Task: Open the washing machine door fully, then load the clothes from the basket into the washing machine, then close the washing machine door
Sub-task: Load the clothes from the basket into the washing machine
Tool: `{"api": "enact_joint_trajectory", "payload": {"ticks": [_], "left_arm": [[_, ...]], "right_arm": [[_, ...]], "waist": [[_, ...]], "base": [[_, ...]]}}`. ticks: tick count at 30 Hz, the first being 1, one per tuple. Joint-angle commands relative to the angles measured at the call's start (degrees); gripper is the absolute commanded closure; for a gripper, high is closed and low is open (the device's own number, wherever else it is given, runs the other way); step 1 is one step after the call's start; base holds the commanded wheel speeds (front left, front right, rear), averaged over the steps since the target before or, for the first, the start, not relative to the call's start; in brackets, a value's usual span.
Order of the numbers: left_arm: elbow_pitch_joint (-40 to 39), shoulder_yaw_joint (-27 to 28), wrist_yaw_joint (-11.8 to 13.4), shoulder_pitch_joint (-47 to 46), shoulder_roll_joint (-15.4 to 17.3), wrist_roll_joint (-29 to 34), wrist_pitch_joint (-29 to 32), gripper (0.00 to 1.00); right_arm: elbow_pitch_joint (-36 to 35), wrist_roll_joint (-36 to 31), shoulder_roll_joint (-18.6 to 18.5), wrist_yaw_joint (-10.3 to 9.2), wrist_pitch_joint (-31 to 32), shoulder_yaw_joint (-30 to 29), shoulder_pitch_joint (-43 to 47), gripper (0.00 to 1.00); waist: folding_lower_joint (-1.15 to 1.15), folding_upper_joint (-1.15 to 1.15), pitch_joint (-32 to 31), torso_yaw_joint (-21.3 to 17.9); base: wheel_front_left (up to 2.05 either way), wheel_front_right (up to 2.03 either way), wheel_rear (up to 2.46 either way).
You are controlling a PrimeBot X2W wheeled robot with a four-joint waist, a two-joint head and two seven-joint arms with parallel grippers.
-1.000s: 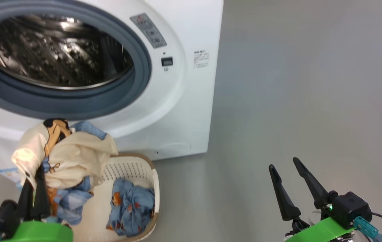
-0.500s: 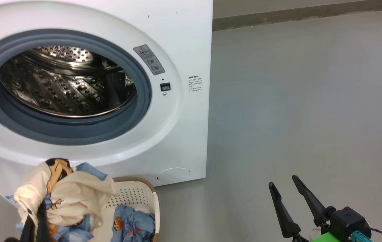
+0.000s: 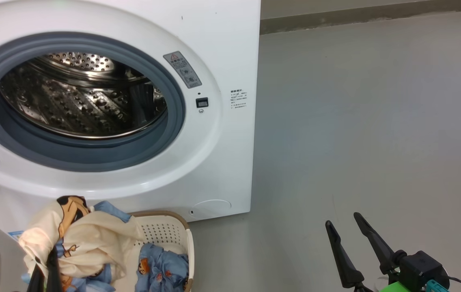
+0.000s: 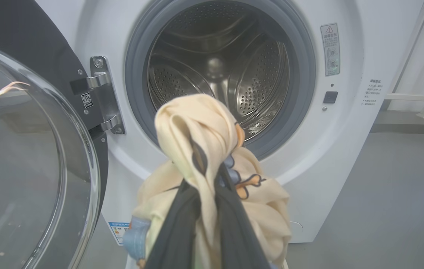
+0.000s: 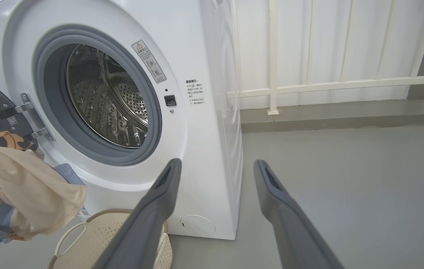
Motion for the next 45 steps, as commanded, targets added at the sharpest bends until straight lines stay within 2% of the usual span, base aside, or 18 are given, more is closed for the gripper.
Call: {"api": "enact_joint_trajectory", "payload": {"ticks": [1,11,28,37,45], "left_arm": [[-1.88,1.99,0.2,-1.24,0.29,-0.08,-0.38,1.0],[-0.95,1.58,-0.26,-4.38,0.29,-0.08,-0.38,1.0],[3.17,2.09,-1.27,-15.7,0.28,-0.5,-0.38,1.0],[7.07,2.6,-2.51,-23.01,2.21,-0.22,-0.38,1.0],[12.96,1.81,-3.67,-33.41,6.06,0.21,0.89,1.0]], "right_arm": [[-1.71,0.3,-0.26,0.54,-0.27,1.23,-0.78,0.0],[-2.29,0.11,-0.32,0.54,-0.27,1.02,-1.75,0.0],[-3.46,-0.4,-0.18,0.54,-0.27,1.44,-6.18,0.0],[-3.52,-0.44,-0.12,0.54,-0.27,2.02,-8.11,0.0],[-3.11,-0.13,0.05,0.54,-0.27,3.25,-10.57,0.0]], "waist": [[0.0,0.0,0.29,0.07],[0.0,0.0,4.06,0.46],[0.0,0.0,15.72,-0.01],[0.0,0.0,19.31,-1.37],[0.0,0.0,21.8,-3.5]], "base": [[0.0,0.0,0.0],[0.0,0.0,0.0],[0.0,0.0,0.0],[0.0,0.0,0.0],[0.0,0.0,0.0]]}}
